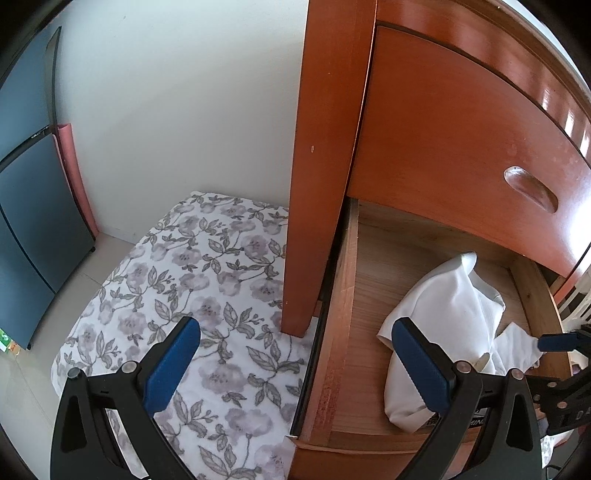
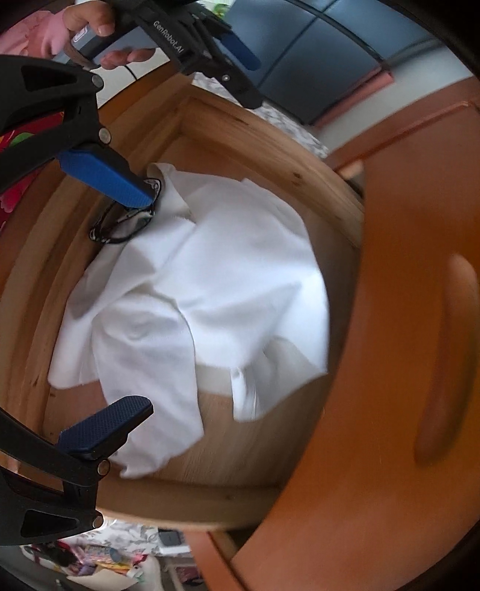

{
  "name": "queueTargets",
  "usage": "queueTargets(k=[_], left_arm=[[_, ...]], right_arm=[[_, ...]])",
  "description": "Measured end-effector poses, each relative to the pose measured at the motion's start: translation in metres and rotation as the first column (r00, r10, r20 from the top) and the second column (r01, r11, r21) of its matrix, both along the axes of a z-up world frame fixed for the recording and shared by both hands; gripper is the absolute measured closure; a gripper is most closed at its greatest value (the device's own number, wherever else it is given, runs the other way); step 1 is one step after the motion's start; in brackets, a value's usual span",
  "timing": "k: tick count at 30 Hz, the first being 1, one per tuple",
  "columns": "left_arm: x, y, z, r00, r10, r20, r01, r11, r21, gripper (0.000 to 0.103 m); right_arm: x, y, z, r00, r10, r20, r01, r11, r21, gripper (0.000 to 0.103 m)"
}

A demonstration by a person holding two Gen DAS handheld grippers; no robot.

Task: Take underwear out of drawer
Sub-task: 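Move the right gripper back into the drawer toward the white cloth, then lower the right gripper onto the small white sock and close it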

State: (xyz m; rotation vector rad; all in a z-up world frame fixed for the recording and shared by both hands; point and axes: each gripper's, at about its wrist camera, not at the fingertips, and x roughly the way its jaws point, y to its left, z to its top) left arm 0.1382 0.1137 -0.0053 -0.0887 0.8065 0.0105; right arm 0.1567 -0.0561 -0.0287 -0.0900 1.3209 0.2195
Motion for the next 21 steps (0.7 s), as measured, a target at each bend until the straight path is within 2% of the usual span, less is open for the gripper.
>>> queueTargets(k=[4, 9, 13, 19, 21], left_arm=[[0.000, 0.000, 0.000, 1.000, -0.002, 0.001, 0.002, 1.000, 0.001, 0.000], [0.001, 0.001, -0.001, 1.000, 0.002, -0.002, -0.002, 1.000, 0.001, 0.000], [0.001, 0.001, -0.001, 1.000, 0.002, -0.002, -0.002, 1.000, -0.001, 0.000], [0.001, 0.000, -0.001, 1.000, 0.001, -0.003, -0.001, 1.000, 0.001, 0.000], [0.001, 0.001, -0.001, 1.000, -0.001, -0.003, 0.001, 1.000, 0.002, 0.000]], right_arm=[[0.008, 0.007, -0.009, 0.999, 0.015, -0.036, -0.015, 1.000, 0.002, 0.000], [0.010, 0.014, -0.018, 0.994, 0.057, -0.088, -0.056, 0.998, 0.020, 0.008], [0.012, 0.006, -0.020, 0.994, 0.051, -0.095, -0.052, 0.998, -0.016, 0.012], [0.012, -0.015, -0.015, 0.991, 0.047, -0.129, -0.047, 0.999, 0.002, 0.015], [0.013, -0.029, -0.012, 0.991, 0.035, -0.126, -0.034, 0.999, 0.005, 0.022]])
